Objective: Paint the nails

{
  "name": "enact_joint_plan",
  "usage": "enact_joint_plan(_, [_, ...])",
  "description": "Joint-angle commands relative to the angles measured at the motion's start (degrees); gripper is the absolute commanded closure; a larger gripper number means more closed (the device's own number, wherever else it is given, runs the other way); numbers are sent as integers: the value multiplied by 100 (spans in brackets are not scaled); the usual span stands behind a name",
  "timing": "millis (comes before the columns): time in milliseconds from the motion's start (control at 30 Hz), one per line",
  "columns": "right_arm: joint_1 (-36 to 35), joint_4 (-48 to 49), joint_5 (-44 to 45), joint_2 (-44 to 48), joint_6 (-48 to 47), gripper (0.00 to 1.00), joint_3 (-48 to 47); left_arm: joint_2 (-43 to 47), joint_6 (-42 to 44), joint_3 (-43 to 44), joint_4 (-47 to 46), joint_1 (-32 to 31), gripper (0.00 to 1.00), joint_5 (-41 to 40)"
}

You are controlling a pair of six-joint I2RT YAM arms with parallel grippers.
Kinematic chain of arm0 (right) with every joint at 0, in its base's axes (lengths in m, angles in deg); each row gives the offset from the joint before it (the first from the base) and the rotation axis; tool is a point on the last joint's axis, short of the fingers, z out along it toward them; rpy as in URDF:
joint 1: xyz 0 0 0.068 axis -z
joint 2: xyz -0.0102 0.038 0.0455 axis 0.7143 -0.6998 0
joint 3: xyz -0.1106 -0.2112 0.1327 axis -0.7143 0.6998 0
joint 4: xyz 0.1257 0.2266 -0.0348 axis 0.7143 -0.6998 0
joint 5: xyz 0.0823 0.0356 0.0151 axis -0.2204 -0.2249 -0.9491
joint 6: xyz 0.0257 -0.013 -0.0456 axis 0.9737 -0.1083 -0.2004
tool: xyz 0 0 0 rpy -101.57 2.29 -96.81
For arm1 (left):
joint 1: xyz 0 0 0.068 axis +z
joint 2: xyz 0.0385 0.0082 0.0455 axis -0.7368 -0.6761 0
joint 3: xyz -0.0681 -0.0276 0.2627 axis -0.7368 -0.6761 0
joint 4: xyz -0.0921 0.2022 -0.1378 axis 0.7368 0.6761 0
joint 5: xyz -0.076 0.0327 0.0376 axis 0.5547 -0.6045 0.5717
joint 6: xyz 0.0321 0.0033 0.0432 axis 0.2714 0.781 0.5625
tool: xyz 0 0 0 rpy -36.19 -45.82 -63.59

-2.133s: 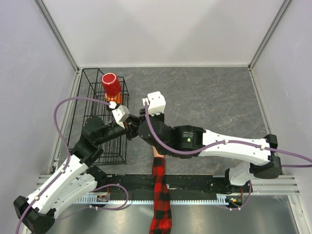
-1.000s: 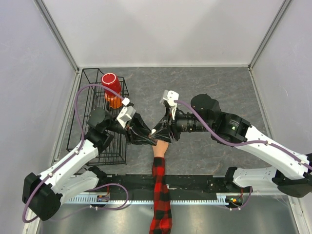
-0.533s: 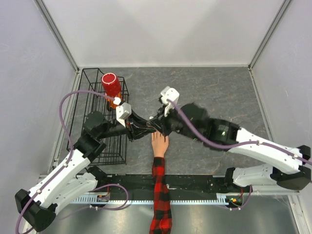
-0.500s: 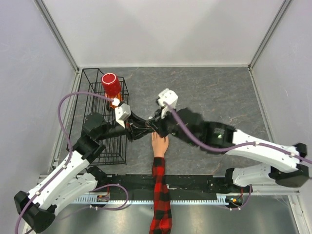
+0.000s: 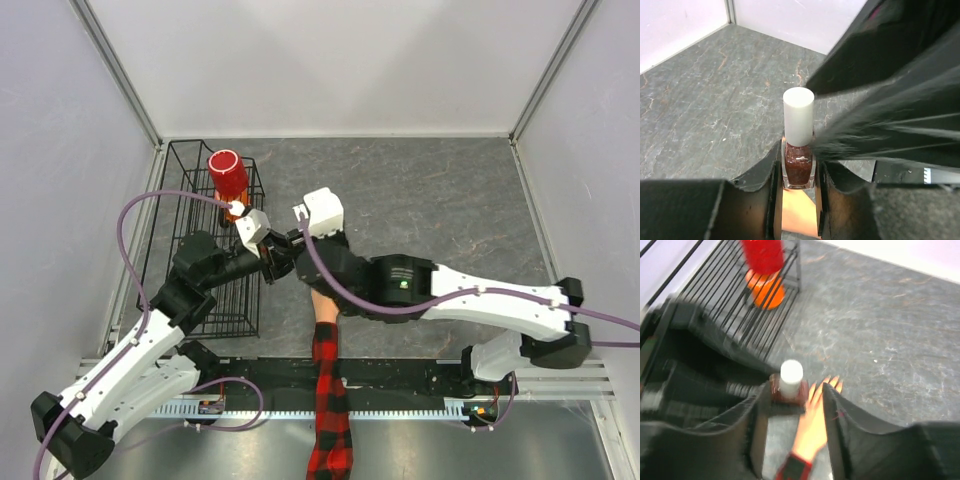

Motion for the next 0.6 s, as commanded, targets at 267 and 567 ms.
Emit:
enact_joint_plan(267, [1328, -20, -4707, 1991, -1541, 34, 764, -563, -698, 441, -1359, 58, 98, 2725])
enact_joint_plan(567, [1865, 631, -6714, 1932, -1788, 36, 993, -968, -1588, 405, -2406, 58, 98, 3843])
